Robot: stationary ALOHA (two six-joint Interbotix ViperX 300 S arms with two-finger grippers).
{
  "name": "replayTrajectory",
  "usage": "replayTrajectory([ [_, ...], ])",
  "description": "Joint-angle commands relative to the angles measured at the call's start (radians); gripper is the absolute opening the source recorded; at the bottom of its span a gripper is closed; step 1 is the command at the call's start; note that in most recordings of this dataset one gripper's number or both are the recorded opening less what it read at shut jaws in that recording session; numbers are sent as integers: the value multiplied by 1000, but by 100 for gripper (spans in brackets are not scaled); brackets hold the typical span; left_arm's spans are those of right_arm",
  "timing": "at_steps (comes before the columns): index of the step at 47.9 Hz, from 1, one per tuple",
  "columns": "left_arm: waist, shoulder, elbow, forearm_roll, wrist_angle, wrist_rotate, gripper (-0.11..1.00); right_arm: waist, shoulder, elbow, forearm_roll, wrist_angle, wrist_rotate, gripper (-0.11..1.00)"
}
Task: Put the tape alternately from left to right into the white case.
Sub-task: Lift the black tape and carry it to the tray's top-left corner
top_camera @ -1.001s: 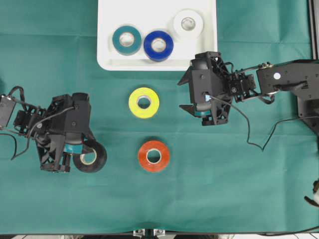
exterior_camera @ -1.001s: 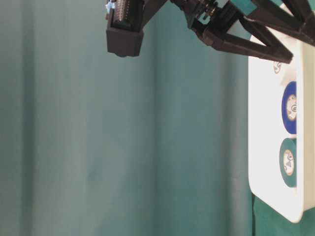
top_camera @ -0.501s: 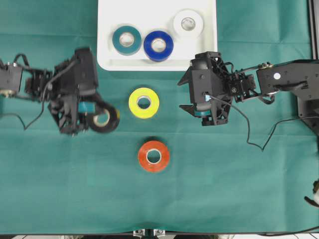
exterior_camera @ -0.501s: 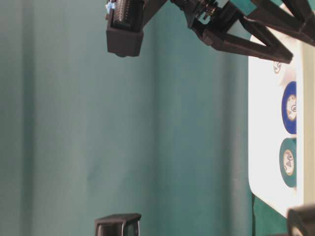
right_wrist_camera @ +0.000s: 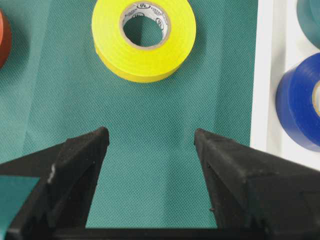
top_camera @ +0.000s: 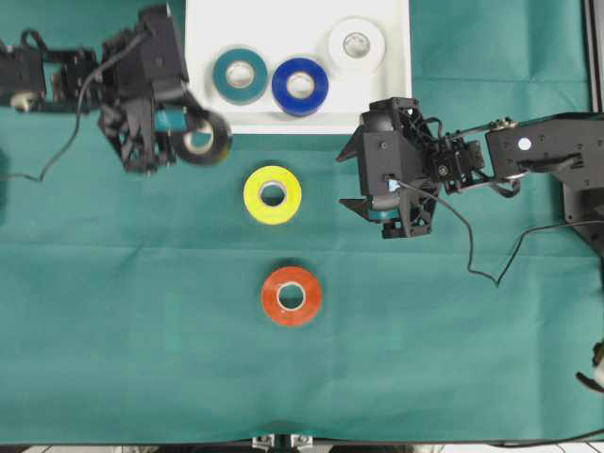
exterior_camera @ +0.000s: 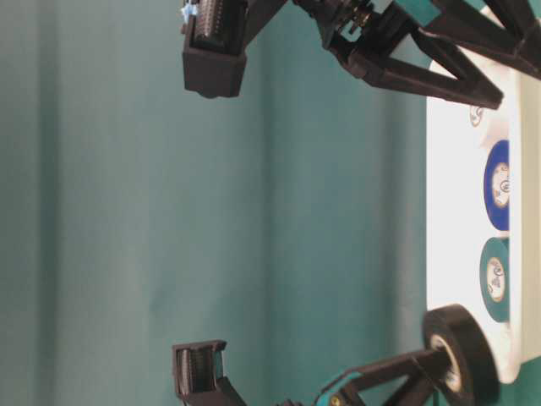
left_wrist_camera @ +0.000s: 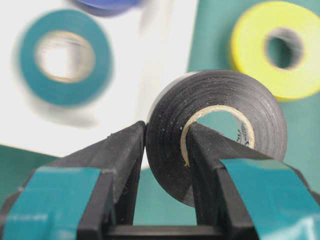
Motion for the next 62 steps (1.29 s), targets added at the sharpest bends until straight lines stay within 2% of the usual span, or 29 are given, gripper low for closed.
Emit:
replayTrajectory([
  [1, 38, -17, -17, 3, -15, 23, -4, 3, -21, -15, 3, -8, 2, 77],
  [22, 202, 74, -71, 3, -144, 84, -4, 3, -21, -14, 3, -8, 2, 77],
  [47, 304, 241, -206, 3, -150, 104, -4, 3, -23, -8, 3, -8, 2, 78],
  [62, 321, 295, -245, 3, -150, 106, -4, 3, -21, -6, 3, -8, 0, 78],
])
